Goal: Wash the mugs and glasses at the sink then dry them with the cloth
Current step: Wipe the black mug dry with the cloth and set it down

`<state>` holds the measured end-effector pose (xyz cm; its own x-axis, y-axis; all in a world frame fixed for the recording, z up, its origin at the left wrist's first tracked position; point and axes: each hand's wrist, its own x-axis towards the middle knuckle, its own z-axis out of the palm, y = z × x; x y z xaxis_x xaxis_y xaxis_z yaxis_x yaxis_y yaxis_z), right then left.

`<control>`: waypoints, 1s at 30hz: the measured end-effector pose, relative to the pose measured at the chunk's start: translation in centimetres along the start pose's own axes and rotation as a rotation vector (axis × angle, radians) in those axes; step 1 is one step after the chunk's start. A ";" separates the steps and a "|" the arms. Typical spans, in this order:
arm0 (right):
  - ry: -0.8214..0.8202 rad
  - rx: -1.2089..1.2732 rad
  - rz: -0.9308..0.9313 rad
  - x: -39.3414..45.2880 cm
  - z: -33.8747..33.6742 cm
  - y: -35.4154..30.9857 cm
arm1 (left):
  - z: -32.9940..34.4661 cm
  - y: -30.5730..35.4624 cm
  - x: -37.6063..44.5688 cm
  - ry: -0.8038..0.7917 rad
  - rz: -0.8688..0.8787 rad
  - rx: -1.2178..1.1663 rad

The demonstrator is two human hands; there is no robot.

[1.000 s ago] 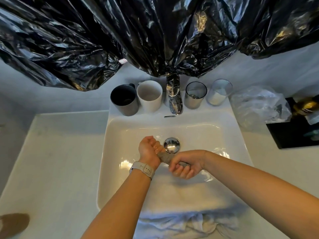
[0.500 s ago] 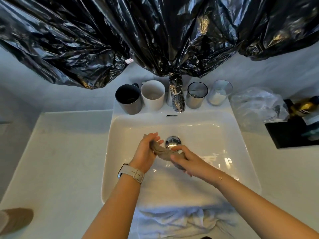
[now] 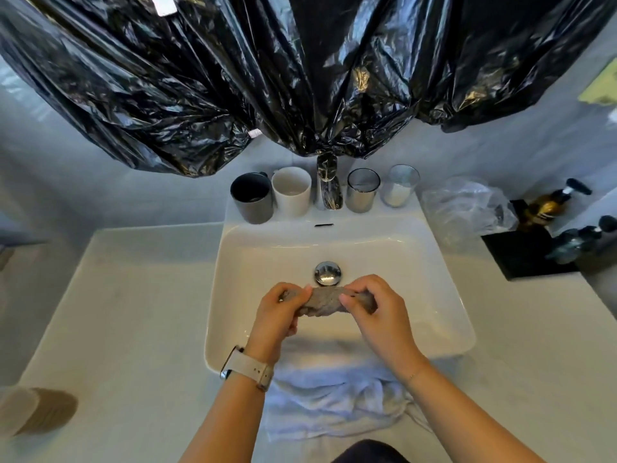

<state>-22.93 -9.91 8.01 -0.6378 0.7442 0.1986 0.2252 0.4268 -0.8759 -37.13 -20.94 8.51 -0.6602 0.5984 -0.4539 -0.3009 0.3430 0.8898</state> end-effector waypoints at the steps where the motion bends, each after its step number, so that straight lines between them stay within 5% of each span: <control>1: 0.013 -0.100 -0.105 -0.2 0.0 -0.3 | 0.0 0.1 -0.2 0.024 0.045 0.085; 3: 0.051 -0.240 -0.240 -0.6 0.2 -0.9 | -0.2 0.6 -0.7 0.076 0.181 0.344; 6: 0.083 -0.237 -0.173 -0.8 0.2 -1.6 | -0.7 1.1 -1.0 0.040 0.269 0.724; 11: 0.055 0.184 0.232 0.5 -0.8 -2.9 | -1.5 1.7 -2.6 -0.114 0.466 0.641; 16: -0.032 0.536 0.374 0.7 -1.8 -3.7 | -1.0 1.7 -3.2 0.109 0.702 0.670; 18: -0.027 0.601 0.416 0.6 -2.1 -3.4 | -0.9 1.5 -3.0 0.126 0.692 0.664; 20: -0.077 0.577 0.387 0.6 -2.3 -3.1 | -1.0 1.5 -2.8 0.075 0.602 0.418; 26: -0.163 0.284 0.087 1.1 -4.0 -2.2 | -2.1 5.5 -0.8 0.052 0.209 -0.132; 30: -0.168 0.181 0.091 2.1 -5.8 -1.6 | -2.4 8.3 0.1 -0.043 0.177 0.046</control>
<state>-20.37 -6.05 12.36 -0.7376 0.6732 0.0528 0.1613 0.2516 -0.9543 -41.35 -19.77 15.97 -0.6699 0.6822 -0.2928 -0.1503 0.2616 0.9534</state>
